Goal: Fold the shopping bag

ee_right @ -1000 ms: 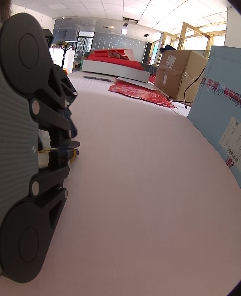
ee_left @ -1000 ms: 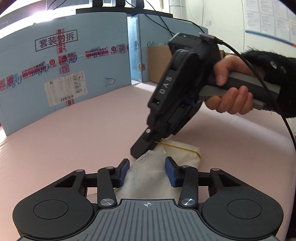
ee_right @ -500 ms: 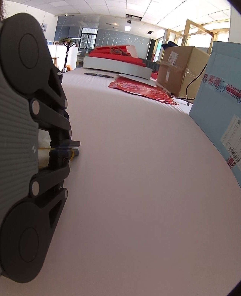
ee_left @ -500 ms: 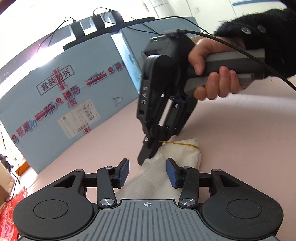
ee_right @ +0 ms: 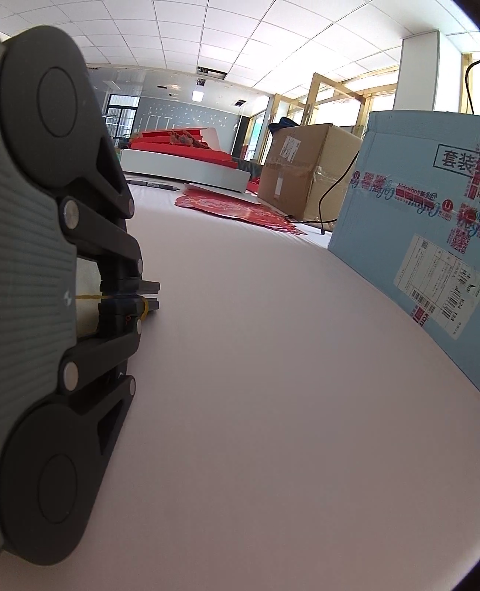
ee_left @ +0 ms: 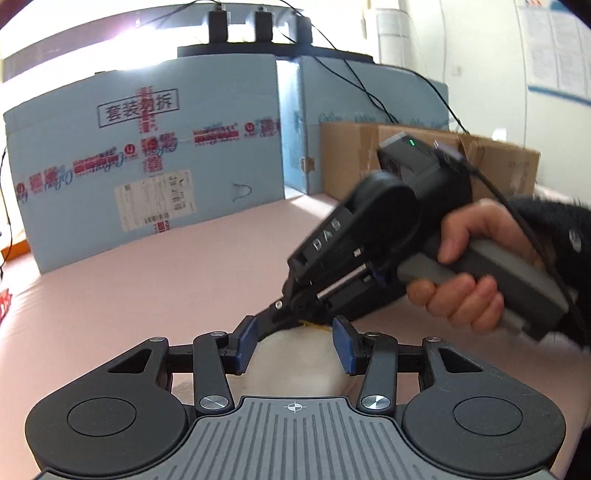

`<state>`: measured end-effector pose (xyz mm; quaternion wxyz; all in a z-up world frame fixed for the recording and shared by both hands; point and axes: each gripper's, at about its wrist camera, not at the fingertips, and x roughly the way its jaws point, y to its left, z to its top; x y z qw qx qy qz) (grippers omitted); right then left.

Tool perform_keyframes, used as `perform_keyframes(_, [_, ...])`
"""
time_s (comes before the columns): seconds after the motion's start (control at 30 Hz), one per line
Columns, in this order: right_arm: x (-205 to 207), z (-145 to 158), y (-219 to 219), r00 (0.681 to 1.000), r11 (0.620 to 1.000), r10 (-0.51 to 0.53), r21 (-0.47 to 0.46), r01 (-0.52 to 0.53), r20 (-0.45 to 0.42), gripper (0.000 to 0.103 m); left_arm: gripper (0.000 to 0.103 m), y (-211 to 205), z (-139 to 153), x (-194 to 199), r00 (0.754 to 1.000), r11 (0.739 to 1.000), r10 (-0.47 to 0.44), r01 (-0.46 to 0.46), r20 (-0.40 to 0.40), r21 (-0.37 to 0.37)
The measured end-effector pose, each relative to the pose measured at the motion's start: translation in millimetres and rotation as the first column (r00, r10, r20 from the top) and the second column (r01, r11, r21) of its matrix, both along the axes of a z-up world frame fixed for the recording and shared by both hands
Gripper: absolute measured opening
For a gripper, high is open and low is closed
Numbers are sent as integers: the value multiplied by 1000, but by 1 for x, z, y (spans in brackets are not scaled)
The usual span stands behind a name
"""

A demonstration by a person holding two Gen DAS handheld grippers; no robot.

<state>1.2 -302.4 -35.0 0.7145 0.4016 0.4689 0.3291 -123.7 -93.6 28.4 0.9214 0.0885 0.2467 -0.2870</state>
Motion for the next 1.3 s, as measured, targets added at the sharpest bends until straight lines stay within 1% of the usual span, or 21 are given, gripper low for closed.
perform_keyframes(0.07, [1, -2, 0, 1000, 1000, -7, 21, 7, -8, 0, 48, -4, -3, 7, 1000, 999, -21, 22, -22, 25])
perform_keyframes(0.13, [0, -4, -2, 1000, 999, -22, 41, 22, -20, 0, 55, -9, -15, 13, 999, 996, 4, -1, -44, 85])
perform_keyframes(0.2, [-1, -6, -3, 999, 998, -32, 59, 34, -28, 0, 56, -3, -19, 14, 998, 995, 7, -1, -57, 98])
perform_keyframes(0.3, [-4, -8, -8, 999, 996, -25, 86, 28, -35, 0, 57, 14, -24, 18, 995, 999, 17, -12, -103, 46])
perform_keyframes(0.43, [1, -6, -8, 999, 998, -2, 58, 4, -33, 1, 57, 30, -26, 17, 990, 999, 37, -39, -134, -10])
perform_keyframes(0.53, [4, -2, -5, 999, 999, 34, 23, -33, -36, 1, 57, 31, -26, 15, 990, 999, 38, -41, -136, -18])
perform_keyframes(0.63, [2, 3, -1, 999, 999, 47, -1, -47, -26, 6, 58, 28, -20, 16, 992, 1000, 20, -21, -123, -7])
perform_keyframes(0.67, [-1, 2, -4, 999, 999, 35, 24, -34, -33, 7, 59, 28, -17, 15, 994, 1000, 13, -14, -109, -4])
perform_keyframes(0.7, [-4, 0, -7, 999, 999, 23, 48, -21, -40, 12, 67, 29, -10, 11, 996, 1000, -4, 3, -93, -15])
perform_keyframes(0.73, [-8, -1, -10, 999, 997, 11, 73, -7, -47, 14, 69, 32, -4, 6, 997, 999, -22, 20, -78, -34])
perform_keyframes(0.83, [-18, -6, -20, 997, 989, -24, 146, 34, -71, 20, 69, 38, 4, -2, 998, 999, -26, 25, -60, -27])
perform_keyframes(0.93, [-38, -15, -34, 993, 972, -63, 219, 83, -95, 21, 69, 36, -3, -5, 998, 999, 17, -14, -56, 46])
perform_keyframes(0.97, [-45, -18, -37, 992, 969, -71, 228, 93, -106, 17, 69, 35, -5, -6, 998, 998, 20, -17, -61, 54])
perform_keyframes(1.0, [-52, -18, -39, 991, 969, -82, 226, 104, -105, 18, 69, 33, -5, -7, 998, 999, 20, -17, -55, 51])
perform_keyframes(1.03, [-59, -17, -41, 990, 968, -93, 224, 114, -103, 20, 69, 29, -3, -9, 1000, 999, 7, -6, -27, 51])
perform_keyframes(1.07, [-64, -12, -40, 992, 973, -95, 202, 111, -87, 29, 69, 25, 0, -13, 1000, 998, -12, 11, 11, 56])
perform_keyframes(1.1, [-66, -7, -40, 992, 976, -96, 189, 109, -80, 41, 69, 18, 3, -18, 997, 997, -54, 51, 57, 60])
perform_keyframes(1.13, [-68, -2, -39, 992, 978, -100, 174, 111, -71, 49, 69, 10, 5, -21, 991, 993, -106, 102, 80, 53])
perform_keyframes(1.17, [-70, 9, -38, 992, 981, -115, 151, 122, -55, 63, 69, 4, 6, -22, 987, 990, -141, 138, 78, 41])
perform_keyframes(1.2, [-71, 15, -38, 990, 983, -127, 127, 133, -60, 73, 69, -3, 4, -23, 984, 986, -162, 159, 76, 40])
perform_keyframes(1.3, [-71, 30, -36, 980, 988, -147, 23, 151, -136, 88, 69, -25, -1, -24, 974, 977, -211, 208, 78, 51])
